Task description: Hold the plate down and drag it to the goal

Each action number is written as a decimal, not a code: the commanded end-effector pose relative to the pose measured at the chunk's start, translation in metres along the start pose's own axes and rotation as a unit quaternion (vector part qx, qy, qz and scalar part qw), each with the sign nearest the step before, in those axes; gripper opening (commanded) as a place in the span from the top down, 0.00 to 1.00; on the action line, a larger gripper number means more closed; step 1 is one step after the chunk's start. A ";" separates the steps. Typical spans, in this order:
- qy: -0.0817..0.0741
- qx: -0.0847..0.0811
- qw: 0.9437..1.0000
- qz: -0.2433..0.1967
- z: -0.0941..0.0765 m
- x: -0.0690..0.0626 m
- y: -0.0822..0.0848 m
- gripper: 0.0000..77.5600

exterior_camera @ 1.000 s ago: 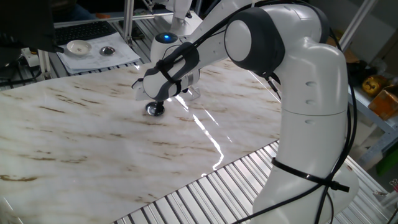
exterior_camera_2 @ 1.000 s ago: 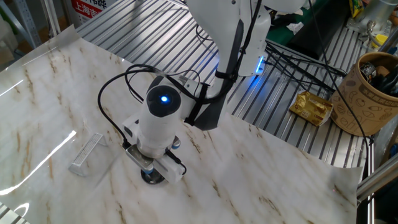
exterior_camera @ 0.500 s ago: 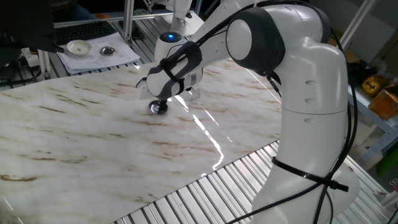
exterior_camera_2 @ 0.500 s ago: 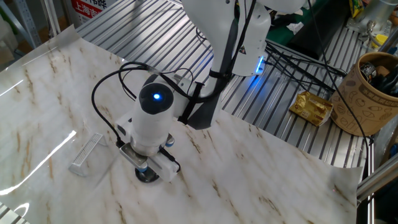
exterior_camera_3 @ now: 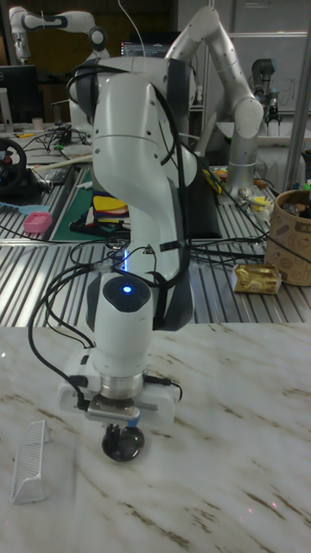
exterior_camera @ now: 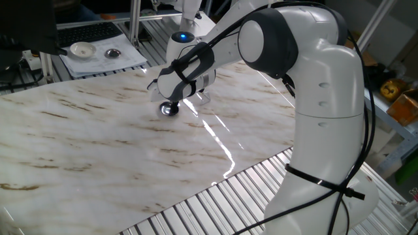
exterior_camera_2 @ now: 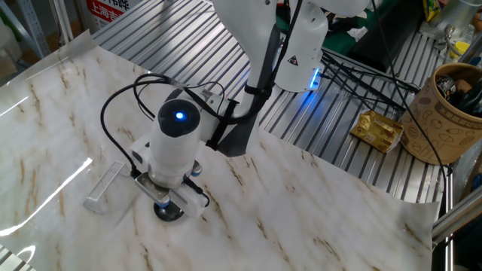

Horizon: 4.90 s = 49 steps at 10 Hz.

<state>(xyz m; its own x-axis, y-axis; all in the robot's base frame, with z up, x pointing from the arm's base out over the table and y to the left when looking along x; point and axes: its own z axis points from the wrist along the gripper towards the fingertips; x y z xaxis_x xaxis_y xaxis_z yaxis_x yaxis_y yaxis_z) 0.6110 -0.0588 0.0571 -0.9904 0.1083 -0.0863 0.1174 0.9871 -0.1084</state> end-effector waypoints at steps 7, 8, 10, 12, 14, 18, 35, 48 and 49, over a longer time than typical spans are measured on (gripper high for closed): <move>-0.005 0.008 1.000 -0.019 -0.003 -0.018 -0.019 1.00; -0.006 0.010 1.000 -0.019 -0.003 -0.020 -0.020 1.00; -0.006 0.011 1.000 -0.027 -0.004 -0.027 -0.027 1.00; -0.005 0.011 0.999 -0.035 -0.005 -0.032 -0.034 1.00; -0.004 0.011 0.999 -0.035 -0.005 -0.032 -0.035 1.00; 0.001 0.008 1.000 -0.027 -0.005 -0.032 -0.035 1.00; 0.046 -0.034 0.994 0.096 -0.005 -0.034 -0.035 1.00; 0.050 -0.038 0.988 0.144 -0.006 -0.033 -0.035 1.00; 0.051 -0.038 0.988 0.144 -0.007 -0.032 -0.034 1.00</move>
<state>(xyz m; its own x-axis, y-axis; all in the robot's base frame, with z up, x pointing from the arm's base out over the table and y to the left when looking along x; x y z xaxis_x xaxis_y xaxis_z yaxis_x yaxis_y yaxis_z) 0.6374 -0.0950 0.0686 -0.9197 0.3927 0.0010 0.3926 0.9195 -0.0188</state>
